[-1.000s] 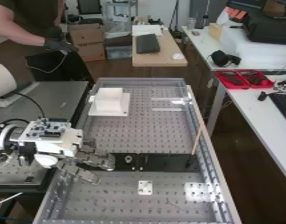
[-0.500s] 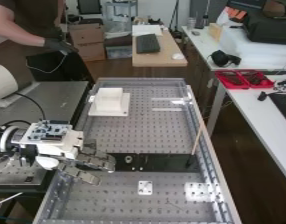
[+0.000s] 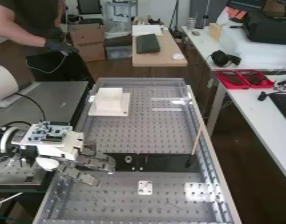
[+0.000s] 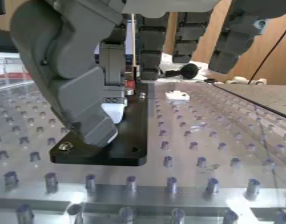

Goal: Grab the smaller nut and place it in the white container

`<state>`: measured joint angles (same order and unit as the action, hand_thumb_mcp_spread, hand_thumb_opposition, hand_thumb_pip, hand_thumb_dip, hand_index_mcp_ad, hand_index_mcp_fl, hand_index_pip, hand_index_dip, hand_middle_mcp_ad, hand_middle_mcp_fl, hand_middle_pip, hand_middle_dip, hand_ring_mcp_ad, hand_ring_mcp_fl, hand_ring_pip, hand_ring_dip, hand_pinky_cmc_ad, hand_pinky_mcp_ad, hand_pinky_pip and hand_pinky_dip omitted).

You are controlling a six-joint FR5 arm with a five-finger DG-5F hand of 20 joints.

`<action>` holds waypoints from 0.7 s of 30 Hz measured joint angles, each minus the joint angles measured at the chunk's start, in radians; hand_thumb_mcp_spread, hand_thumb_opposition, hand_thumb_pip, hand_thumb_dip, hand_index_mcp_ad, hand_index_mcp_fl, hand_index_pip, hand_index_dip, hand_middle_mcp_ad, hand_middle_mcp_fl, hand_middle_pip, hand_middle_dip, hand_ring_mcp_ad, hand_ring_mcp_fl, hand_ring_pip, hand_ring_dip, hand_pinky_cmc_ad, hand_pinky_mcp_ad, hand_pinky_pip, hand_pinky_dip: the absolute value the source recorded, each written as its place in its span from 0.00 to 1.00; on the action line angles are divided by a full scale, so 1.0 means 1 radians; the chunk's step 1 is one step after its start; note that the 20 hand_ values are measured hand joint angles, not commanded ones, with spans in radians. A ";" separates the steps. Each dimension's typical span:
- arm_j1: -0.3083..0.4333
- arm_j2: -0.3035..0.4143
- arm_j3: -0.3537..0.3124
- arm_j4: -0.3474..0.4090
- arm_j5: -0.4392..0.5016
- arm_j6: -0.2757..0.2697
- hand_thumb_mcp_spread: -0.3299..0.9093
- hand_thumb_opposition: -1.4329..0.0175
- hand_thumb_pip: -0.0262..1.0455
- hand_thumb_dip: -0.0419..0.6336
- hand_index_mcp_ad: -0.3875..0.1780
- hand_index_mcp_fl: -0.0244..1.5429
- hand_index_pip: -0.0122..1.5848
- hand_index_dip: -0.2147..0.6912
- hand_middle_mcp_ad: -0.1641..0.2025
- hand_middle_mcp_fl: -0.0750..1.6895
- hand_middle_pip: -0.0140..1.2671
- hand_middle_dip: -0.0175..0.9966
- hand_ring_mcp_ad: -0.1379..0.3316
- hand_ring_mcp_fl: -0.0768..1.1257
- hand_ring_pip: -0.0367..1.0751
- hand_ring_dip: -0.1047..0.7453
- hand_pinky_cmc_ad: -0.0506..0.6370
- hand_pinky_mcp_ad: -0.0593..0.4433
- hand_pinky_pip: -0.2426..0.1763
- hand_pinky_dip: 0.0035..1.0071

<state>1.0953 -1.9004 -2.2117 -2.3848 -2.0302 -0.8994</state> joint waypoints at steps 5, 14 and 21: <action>0.002 -0.003 0.002 -0.003 0.004 -0.005 0.62 0.35 0.68 0.48 0.42 0.16 0.88 0.60 0.52 0.16 0.11 0.27 0.51 0.07 0.13 0.27 0.53 0.63 0.63 0.14; 0.004 -0.004 0.002 0.003 0.004 -0.004 0.64 0.34 0.67 0.48 0.39 0.17 0.91 0.58 0.52 0.16 0.11 0.27 0.51 0.07 0.13 0.27 0.53 0.64 0.63 0.14; 0.009 -0.007 0.003 0.007 0.007 0.002 0.66 0.32 0.65 0.48 0.39 0.20 0.90 0.58 0.52 0.17 0.11 0.28 0.51 0.06 0.13 0.27 0.54 0.64 0.63 0.14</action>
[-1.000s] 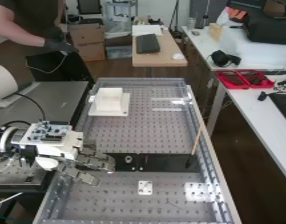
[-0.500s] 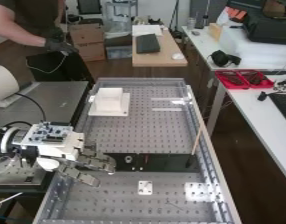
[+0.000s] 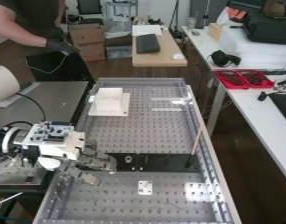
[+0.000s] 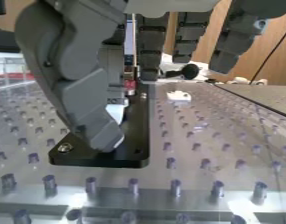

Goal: Grab the smaller nut and place it in the white container

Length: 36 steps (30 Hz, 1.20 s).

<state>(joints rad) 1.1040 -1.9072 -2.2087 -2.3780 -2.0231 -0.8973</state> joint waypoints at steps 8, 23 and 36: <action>0.003 -0.001 0.007 -0.002 -0.002 0.004 0.66 0.29 0.64 0.48 0.39 0.23 0.91 0.58 0.52 0.17 0.11 0.28 0.51 0.06 0.13 0.27 0.54 0.63 0.63 0.14; 0.014 0.081 0.010 -0.020 -0.013 0.036 0.73 0.27 0.64 0.48 0.30 0.27 0.91 0.59 0.53 0.16 0.11 0.28 0.51 0.08 0.12 0.27 0.54 0.64 0.63 0.14; 0.086 0.204 0.021 -0.138 -0.019 0.011 0.73 0.27 0.64 0.48 0.30 0.27 0.91 0.59 0.53 0.16 0.11 0.28 0.51 0.08 0.12 0.27 0.54 0.63 0.62 0.14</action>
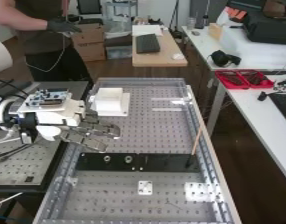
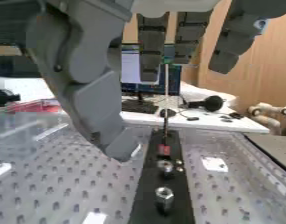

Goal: Grab the smaller nut and place it in the white container

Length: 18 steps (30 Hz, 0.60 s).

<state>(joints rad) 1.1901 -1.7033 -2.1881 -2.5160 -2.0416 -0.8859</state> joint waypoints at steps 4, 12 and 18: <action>0.053 0.023 0.004 -0.036 0.004 -0.004 0.73 0.27 0.64 0.48 0.30 0.27 0.91 0.59 0.52 0.16 0.11 0.28 0.51 0.07 0.13 0.27 0.54 0.63 0.63 0.14; 0.173 0.051 0.007 -0.092 0.008 -0.005 0.73 0.28 0.64 0.48 0.30 0.27 0.91 0.59 0.51 0.16 0.11 0.28 0.50 0.07 0.13 0.27 0.54 0.64 0.63 0.14; 0.261 0.067 0.005 -0.122 -0.004 -0.002 0.73 0.27 0.64 0.48 0.30 0.27 0.91 0.59 0.52 0.16 0.11 0.28 0.50 0.07 0.13 0.27 0.54 0.63 0.62 0.14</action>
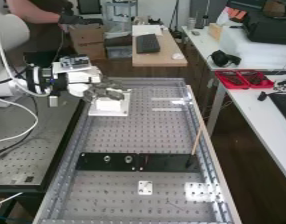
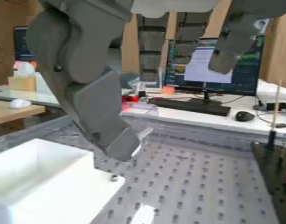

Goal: Grab the smaller nut and place it in the white container

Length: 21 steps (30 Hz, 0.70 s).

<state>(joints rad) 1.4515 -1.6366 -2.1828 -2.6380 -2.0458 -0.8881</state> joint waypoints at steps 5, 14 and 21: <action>0.070 0.001 -0.001 -0.013 -0.022 0.009 0.73 0.27 0.64 0.48 0.30 0.27 0.91 0.60 0.51 0.18 0.11 0.28 0.50 0.07 0.13 0.27 0.54 0.63 0.62 0.14; 0.166 -0.031 0.001 0.007 -0.031 0.032 0.73 0.27 0.64 0.48 0.30 0.27 0.91 0.60 0.50 0.19 0.11 0.28 0.49 0.07 0.13 0.27 0.54 0.63 0.62 0.14; 0.218 -0.069 0.007 0.042 0.036 0.043 0.74 0.27 0.64 0.48 0.30 0.27 0.91 0.60 0.51 0.19 0.11 0.28 0.49 0.07 0.13 0.27 0.54 0.64 0.63 0.14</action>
<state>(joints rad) 1.6695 -1.7058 -2.1757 -2.5956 -2.0103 -0.8452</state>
